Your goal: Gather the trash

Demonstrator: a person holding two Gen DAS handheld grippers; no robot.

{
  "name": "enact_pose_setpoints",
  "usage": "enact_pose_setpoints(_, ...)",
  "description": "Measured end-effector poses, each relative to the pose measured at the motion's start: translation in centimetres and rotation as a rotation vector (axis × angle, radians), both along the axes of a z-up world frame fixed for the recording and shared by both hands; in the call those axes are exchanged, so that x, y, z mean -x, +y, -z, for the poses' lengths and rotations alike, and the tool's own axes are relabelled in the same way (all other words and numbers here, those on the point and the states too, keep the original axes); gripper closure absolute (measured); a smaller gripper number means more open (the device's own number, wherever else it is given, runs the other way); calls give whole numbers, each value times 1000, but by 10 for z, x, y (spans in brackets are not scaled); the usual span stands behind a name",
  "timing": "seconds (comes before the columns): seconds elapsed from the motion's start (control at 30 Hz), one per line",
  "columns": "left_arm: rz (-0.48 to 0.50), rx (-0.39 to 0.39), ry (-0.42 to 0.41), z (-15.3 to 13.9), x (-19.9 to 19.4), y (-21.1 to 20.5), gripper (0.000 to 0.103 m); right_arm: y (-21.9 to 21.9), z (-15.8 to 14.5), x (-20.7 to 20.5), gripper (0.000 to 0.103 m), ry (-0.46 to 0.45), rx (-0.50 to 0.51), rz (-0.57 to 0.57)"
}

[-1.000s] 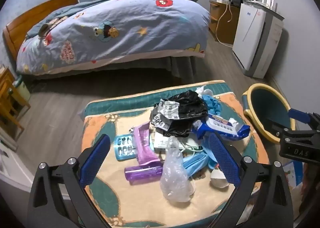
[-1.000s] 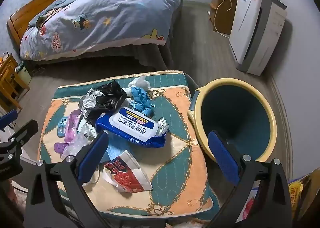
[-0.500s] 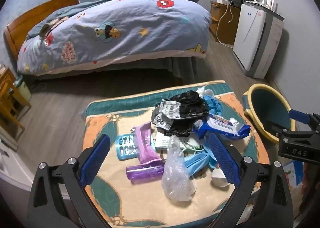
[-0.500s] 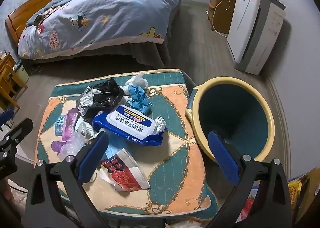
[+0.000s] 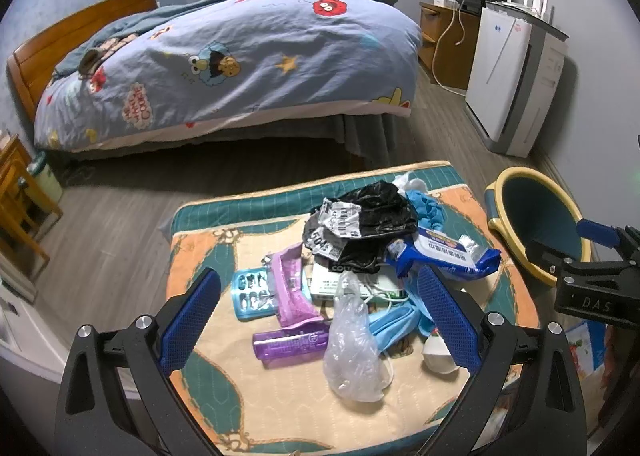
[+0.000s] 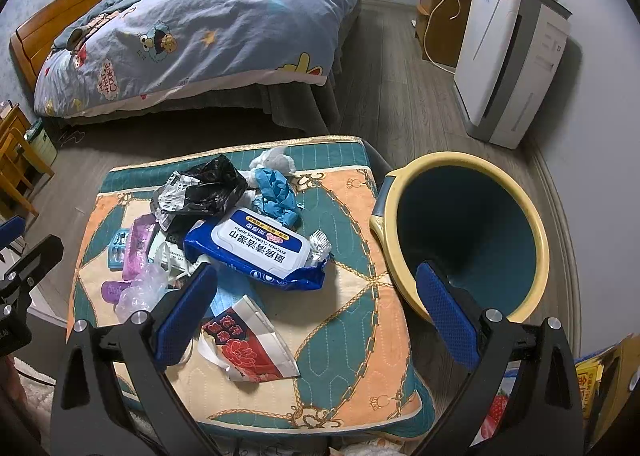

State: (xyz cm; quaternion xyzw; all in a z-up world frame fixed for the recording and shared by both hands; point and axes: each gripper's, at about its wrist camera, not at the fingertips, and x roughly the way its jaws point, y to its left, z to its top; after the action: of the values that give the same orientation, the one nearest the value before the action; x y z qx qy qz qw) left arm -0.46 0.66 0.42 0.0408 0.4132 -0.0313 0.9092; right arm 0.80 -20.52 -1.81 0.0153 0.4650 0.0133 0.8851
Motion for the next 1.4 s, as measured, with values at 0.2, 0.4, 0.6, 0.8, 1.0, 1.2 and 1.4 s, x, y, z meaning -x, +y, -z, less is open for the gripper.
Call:
enact_pose_setpoints(0.2,0,-1,0,0,0,0,5,-1,0,0,6,-1,0,0)
enact_pose_setpoints(0.4,0,-2,0,0,0,0,5,-1,1,0,6,4,1,4)
enact_pose_setpoints(0.6,1,-2,0,0,1,0,5,-2,2,0,6,8,-1,10)
enact_pose_setpoints(0.8,0,-1,3,0,2,1,5,-2,3,0,6,13,0,11)
enact_pose_setpoints(1.0,1,-2,3,0,2,1,5,-1,3,-1,6,13,0,10)
enact_pose_setpoints(1.2,1,-3,4,0,1,1,5,-3,5,0,6,18,-2,14)
enact_pose_setpoints(1.4,1,-3,4,0,1,1,5,-3,6,0,6,23,-3,12)
